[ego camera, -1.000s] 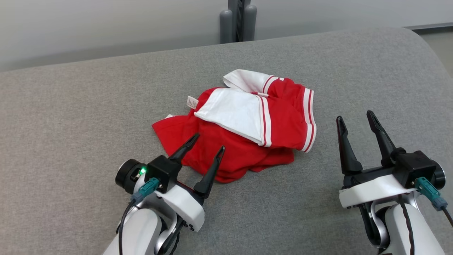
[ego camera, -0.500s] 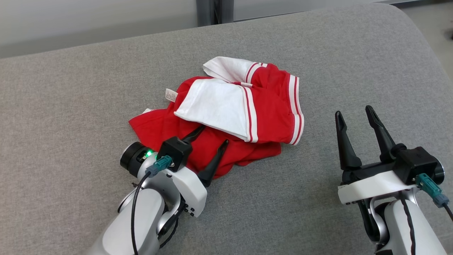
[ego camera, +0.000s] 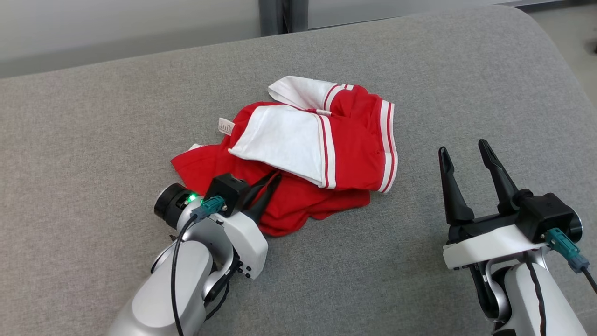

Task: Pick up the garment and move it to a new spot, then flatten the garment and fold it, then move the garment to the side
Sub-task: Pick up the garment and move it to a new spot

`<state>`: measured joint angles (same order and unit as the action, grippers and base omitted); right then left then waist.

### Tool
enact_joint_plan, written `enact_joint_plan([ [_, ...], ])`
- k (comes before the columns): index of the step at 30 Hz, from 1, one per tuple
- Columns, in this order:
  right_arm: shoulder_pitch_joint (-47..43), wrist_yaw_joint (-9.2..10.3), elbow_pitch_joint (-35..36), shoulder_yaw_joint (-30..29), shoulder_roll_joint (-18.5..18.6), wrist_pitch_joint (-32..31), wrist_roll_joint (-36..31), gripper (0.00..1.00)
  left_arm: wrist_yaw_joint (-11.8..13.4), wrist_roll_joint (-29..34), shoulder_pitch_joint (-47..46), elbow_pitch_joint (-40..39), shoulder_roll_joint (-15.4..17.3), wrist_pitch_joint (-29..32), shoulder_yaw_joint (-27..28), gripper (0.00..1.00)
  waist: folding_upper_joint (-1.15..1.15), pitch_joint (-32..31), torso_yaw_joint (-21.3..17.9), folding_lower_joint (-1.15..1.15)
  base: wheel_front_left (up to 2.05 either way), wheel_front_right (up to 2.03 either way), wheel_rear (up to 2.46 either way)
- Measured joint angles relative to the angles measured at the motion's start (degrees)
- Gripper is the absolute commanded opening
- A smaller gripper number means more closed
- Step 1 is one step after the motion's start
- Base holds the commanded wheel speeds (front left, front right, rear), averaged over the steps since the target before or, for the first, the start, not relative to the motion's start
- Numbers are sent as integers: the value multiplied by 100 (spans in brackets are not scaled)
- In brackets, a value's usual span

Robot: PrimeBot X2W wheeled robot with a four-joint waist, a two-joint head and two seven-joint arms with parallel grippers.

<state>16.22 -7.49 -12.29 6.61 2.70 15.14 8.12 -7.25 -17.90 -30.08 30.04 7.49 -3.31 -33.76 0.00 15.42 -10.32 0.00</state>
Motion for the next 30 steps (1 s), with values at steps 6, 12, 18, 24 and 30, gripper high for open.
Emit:
enact_joint_plan([
  [6, -2, 0, -65, 24, 0, 0, -3, 100, 182, -134, 1, -110, 3, -448, 231, 0, 0, -138, 57, 0, 0, 0, 0],
  [12, -31, 0, -120, 49, 1, 0, -36, 100, 353, -248, 1, -490, 8, -968, 532, 0, 0, -312, 125, 0, 0, 0, 0],
  [18, -69, 0, -172, 96, 0, 0, -60, 100, 615, -253, 0, -1337, 71, -1154, 1074, 0, 0, -510, 217, 0, 0, 0, 0],
  [24, -128, 0, -222, 125, -1, 0, -62, 100, 699, -354, -2, -2469, 97, -1167, 1945, 0, 0, -692, 313, 0, 0, 0, 0],
  [30, -154, 0, -249, 140, -1, 0, -60, 100, 714, -381, -129, -3004, 409, -1168, 2628, 0, 0, -789, 401, 0, 0, 0, 0],
])
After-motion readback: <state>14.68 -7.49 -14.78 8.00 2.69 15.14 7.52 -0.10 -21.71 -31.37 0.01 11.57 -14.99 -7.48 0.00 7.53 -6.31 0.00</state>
